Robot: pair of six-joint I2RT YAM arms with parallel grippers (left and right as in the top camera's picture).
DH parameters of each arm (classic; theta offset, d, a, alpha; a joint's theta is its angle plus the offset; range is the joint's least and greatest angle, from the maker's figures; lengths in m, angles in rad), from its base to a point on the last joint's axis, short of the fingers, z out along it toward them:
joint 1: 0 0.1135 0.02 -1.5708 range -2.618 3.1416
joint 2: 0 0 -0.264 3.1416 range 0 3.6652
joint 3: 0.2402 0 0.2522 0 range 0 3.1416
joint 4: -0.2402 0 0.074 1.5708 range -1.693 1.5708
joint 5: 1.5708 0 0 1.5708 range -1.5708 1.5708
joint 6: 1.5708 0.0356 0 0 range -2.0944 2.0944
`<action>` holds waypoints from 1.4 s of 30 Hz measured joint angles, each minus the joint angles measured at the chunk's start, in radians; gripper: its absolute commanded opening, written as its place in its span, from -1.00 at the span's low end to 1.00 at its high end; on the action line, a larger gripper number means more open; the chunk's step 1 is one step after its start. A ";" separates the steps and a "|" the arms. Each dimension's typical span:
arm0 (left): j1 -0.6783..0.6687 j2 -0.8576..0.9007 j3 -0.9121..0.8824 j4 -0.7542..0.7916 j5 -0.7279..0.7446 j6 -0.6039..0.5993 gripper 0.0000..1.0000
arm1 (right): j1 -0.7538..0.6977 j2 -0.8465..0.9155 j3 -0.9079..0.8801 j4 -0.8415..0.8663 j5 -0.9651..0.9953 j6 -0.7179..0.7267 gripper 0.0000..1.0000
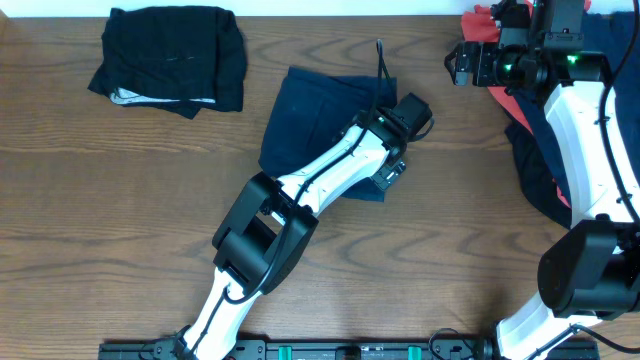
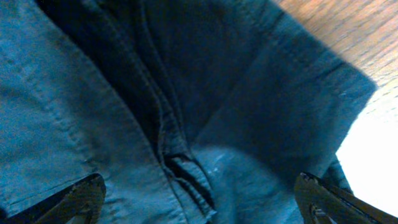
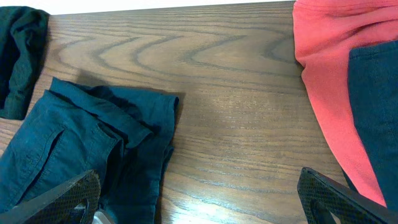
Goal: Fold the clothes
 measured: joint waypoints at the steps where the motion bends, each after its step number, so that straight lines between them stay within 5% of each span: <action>1: 0.000 0.001 0.000 0.004 0.008 0.000 0.96 | 0.000 0.000 0.000 0.000 0.000 0.000 0.98; 25: 0.022 0.069 0.011 0.040 0.108 -0.002 0.97 | 0.000 0.000 0.000 -0.003 -0.004 0.000 0.99; 26: 0.024 0.072 0.015 0.040 0.111 -0.002 0.93 | 0.000 0.000 0.000 -0.003 -0.004 0.000 0.99; 28: 0.026 0.076 0.019 0.048 0.114 -0.003 0.48 | 0.000 0.000 0.000 -0.003 -0.004 0.000 0.98; 31: 0.028 0.084 0.022 0.072 0.112 -0.012 0.10 | 0.000 0.000 0.000 -0.003 -0.004 0.000 0.98; 42: 0.027 0.093 0.024 0.087 0.115 -0.024 -0.57 | 0.000 0.000 0.000 -0.003 -0.004 0.000 0.99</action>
